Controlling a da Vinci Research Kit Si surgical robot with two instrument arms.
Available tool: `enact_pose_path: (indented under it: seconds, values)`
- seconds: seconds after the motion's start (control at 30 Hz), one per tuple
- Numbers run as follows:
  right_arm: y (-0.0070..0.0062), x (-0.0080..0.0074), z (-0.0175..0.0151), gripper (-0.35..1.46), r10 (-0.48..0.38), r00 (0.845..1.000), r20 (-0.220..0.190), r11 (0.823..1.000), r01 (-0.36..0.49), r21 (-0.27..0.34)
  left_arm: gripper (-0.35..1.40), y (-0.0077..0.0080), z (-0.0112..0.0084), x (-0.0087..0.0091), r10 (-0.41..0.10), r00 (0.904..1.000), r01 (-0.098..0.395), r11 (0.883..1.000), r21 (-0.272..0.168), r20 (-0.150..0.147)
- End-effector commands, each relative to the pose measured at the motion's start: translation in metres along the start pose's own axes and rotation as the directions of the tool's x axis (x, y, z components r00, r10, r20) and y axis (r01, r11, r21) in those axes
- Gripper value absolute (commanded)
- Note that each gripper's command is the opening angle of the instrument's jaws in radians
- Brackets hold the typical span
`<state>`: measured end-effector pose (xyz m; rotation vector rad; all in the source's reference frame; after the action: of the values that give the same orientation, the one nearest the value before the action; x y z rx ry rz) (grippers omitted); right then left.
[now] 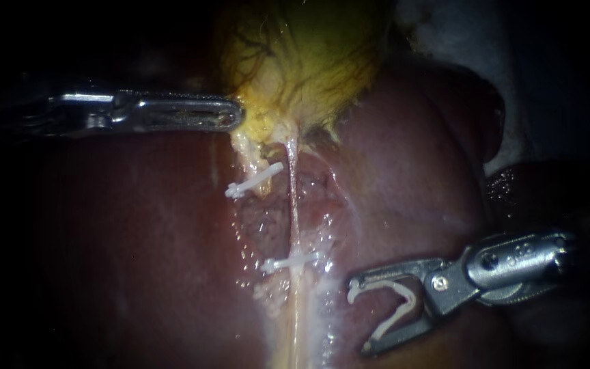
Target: Clipping second clip right tube
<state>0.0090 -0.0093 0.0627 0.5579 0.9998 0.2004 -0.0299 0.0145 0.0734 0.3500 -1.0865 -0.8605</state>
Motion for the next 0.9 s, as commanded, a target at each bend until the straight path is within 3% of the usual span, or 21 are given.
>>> enact_pose_path:
  seconds: [0.03,0.2,0.33,0.63,0.9]
  values:
    - [0.0000,0.0000,0.0000,0.58,0.000,1.000,0.000,1.000,0.000,0.000,-0.35,0.0000,-0.0001,-0.0001,-0.001,1.0000,0.001,1.000,0.001,0.000]
    - [0.0000,0.0000,0.0000,0.58,0.000,1.000,0.000,1.000,0.000,0.000,-0.35,0.0002,-0.0013,-0.0009,-0.005,1.0000,0.005,1.000,0.010,-0.004]
    - [0.0000,0.0000,-0.0001,0.58,0.000,1.000,0.000,1.000,0.000,0.001,-0.35,0.0004,-0.0033,-0.0025,-0.013,0.9999,0.013,1.000,0.000,-0.004]
    - [0.0000,0.0000,-0.0001,0.58,0.000,1.000,0.000,1.000,0.000,0.000,-0.35,0.0016,-0.0088,-0.0067,-0.029,0.9984,0.031,0.999,-0.040,0.048]
    - [0.0002,0.0003,-0.0002,0.56,0.003,1.000,0.002,1.000,-0.003,0.000,-0.35,0.0017,-0.0097,-0.0075,-0.031,0.9977,0.034,0.998,-0.050,0.060]
